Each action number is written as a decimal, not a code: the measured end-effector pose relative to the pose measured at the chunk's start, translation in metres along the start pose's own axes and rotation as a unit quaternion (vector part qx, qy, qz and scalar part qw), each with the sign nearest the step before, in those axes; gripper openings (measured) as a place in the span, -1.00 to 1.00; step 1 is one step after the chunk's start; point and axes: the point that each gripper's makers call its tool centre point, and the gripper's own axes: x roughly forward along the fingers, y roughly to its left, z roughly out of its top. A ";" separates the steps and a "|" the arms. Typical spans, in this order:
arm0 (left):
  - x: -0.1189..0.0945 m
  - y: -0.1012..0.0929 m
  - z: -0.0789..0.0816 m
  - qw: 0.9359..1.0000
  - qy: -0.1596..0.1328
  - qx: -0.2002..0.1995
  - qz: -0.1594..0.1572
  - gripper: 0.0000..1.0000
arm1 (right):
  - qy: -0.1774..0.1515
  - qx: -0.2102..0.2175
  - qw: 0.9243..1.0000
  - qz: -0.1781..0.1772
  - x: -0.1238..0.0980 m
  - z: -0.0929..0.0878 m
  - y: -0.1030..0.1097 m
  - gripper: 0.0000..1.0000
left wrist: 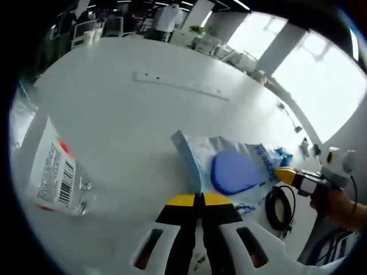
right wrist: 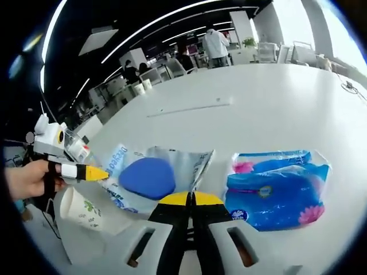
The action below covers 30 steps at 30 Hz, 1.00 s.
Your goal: Arrange the tabletop items into an orderly group along one side of the table until the central work area is clear of visible clutter.
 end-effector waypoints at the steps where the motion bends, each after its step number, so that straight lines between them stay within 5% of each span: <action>1: 0.000 0.000 0.000 1.000 0.001 0.001 0.001 -1.00 | 0.000 0.001 1.000 0.000 0.000 0.000 0.000 -1.00; 30: 0.010 0.010 -0.014 1.000 0.024 0.000 0.005 -1.00 | 0.030 -0.010 0.999 -0.005 0.008 -0.015 -0.008 -1.00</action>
